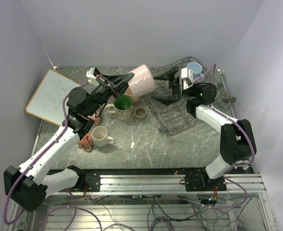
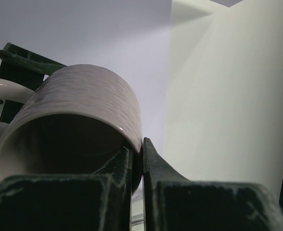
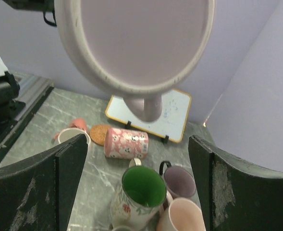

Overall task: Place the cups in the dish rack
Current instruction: Turn the cup upside down in the dish rack.

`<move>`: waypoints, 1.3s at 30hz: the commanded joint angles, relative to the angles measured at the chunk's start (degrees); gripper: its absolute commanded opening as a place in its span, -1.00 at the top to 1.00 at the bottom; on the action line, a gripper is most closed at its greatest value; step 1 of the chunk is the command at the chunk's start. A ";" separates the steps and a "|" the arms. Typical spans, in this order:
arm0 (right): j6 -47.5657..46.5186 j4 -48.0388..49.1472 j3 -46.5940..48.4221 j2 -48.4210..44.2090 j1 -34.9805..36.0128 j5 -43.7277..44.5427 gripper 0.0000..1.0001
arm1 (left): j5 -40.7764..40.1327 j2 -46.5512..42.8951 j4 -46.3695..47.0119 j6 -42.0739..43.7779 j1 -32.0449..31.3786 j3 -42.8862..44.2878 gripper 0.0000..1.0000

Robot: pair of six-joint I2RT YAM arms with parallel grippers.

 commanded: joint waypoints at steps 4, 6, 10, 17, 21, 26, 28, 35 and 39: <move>10.90 13.90 6.33 4.03 3.22 -0.07 -0.61 | -2.29 -2.00 9.04 -1.50 -2.12 2.50 0.86; 11.49 13.86 7.39 5.07 3.86 -0.18 -0.55 | -2.73 -1.62 9.37 -1.22 -3.05 2.82 0.86; 12.36 14.79 8.11 6.68 4.87 -0.70 -0.46 | -3.54 -0.86 9.34 -0.26 -4.83 3.79 0.86; 15.71 17.98 8.21 7.00 5.92 -0.25 -0.32 | -4.54 1.53 12.68 -0.23 -7.27 4.05 0.86; 16.89 19.65 7.00 5.87 5.94 0.12 -0.24 | -5.26 2.27 14.23 -0.44 -8.00 3.93 0.86; 18.33 21.94 5.53 4.63 5.97 0.46 -0.12 | -5.55 2.32 14.54 -0.42 -8.07 3.97 0.87; 19.13 23.02 5.29 4.23 6.03 0.56 -0.06 | -5.61 2.36 14.89 -0.64 -8.07 3.74 0.86; 22.88 24.84 4.62 1.95 5.97 2.57 0.23 | -6.81 1.67 17.68 -1.85 -8.10 1.81 0.86; 23.96 24.84 4.50 0.91 5.97 3.18 0.43 | -7.46 1.51 19.23 -2.48 -8.14 1.06 0.86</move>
